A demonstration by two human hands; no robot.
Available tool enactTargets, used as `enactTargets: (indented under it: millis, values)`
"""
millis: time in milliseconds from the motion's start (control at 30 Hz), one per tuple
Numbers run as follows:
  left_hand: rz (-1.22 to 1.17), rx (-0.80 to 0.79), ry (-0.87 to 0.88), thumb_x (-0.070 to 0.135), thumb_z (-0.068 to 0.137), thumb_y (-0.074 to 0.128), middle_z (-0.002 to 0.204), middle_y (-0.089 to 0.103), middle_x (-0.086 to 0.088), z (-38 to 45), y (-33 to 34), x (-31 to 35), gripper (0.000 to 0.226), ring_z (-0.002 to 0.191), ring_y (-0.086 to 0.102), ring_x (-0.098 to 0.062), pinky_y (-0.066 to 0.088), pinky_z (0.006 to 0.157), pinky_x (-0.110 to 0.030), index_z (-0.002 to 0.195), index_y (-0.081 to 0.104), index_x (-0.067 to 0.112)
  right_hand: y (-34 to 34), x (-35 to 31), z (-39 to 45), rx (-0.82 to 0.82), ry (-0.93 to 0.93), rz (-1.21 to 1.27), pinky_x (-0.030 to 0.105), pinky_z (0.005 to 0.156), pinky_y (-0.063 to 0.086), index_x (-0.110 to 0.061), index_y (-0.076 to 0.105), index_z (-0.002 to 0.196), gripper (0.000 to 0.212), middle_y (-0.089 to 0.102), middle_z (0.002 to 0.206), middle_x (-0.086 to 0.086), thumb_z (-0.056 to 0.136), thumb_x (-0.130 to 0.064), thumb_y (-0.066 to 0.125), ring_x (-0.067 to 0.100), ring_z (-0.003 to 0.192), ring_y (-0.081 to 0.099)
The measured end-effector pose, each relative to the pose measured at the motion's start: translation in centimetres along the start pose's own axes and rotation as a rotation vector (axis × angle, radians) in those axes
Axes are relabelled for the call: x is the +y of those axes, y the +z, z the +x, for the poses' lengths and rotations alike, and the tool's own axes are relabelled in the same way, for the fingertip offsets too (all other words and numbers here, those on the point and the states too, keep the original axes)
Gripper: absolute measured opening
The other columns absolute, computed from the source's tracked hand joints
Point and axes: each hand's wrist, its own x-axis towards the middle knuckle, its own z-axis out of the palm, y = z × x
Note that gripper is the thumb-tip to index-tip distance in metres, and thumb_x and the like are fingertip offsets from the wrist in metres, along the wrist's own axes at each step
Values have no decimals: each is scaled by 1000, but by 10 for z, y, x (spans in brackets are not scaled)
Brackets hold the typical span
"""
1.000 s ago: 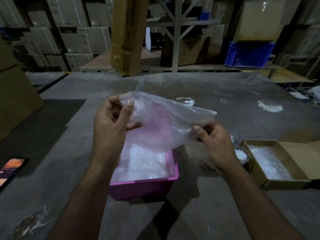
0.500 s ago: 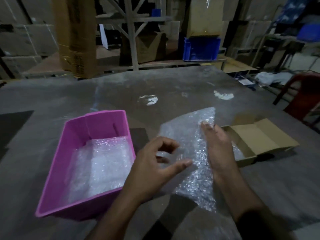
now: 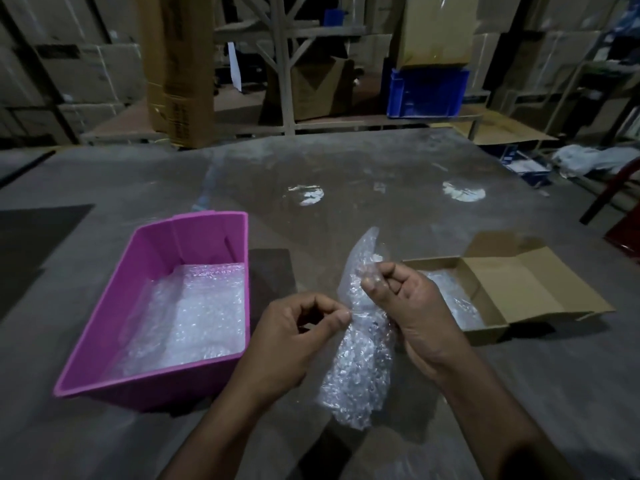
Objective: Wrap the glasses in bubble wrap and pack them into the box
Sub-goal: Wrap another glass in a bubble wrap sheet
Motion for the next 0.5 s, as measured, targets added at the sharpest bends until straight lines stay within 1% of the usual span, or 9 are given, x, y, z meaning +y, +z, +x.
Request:
enactTargets:
  millis: [100,200,267,300,333,367,400,433,500]
  values:
    - [16,65,1,15,93,70,87,75,-6,-2,-2,-2,9,83,69,-24,53,80,-34,85,74,16,-15,2,-1,-18,17,-32,46,80,43,-24,74,96,35,72,89,8,70,-42,89,27,83,60]
    - [32,166,20,13,98,62,82,71,-4,-6,-2,1,11,74,62,-12,50,70,-24,90,68,11,-31,0,-1,-18,27,-69,38,76,45,-24,74,102,47,67,89,11,66,-50,90,26,84,56]
    - [31,261,11,16,102,57,70,62,1,-8,-3,3,13,59,52,-8,44,54,-22,92,62,11,-43,3,-3,-23,49,-163,38,74,44,-19,73,103,45,60,85,16,70,-47,89,28,79,51]
    - [36,304,8,18,103,56,66,58,4,-9,-3,5,14,54,47,-7,40,49,-21,92,60,11,-50,3,-4,-48,77,-223,40,76,46,-18,72,102,41,63,85,18,74,-43,87,28,78,54]
    - [57,340,12,21,103,55,65,56,6,-9,-4,7,14,53,44,-6,38,48,-21,93,60,12,-56,5,-6,-82,115,-332,39,76,48,-17,71,101,35,68,84,16,78,-40,84,25,76,58]
    - [86,367,16,23,103,56,65,56,8,-10,-5,9,15,54,44,-7,38,49,-21,93,61,14,-62,6,-9,-121,144,-490,33,72,48,-18,69,100,29,70,79,8,82,-38,81,15,72,60]
    - [96,384,15,24,103,56,66,57,8,-10,-6,11,15,55,44,-10,37,50,-22,94,63,14,-67,7,-12,-149,167,-666,23,66,45,-21,67,99,22,66,70,-4,86,-35,79,3,64,55]
    - [85,392,4,25,102,57,67,59,5,-10,-6,12,16,57,43,-14,36,51,-24,96,64,12,-71,10,-15,-165,184,-808,17,60,41,-25,65,101,20,61,66,-9,88,-32,77,-3,57,49]
    - [39,371,-26,25,99,61,72,61,-7,-10,-5,14,16,61,42,-19,36,57,-29,98,67,10,-75,15,-21,-167,205,-943,16,59,44,-33,61,114,30,60,74,-8,88,-30,76,-2,59,51]
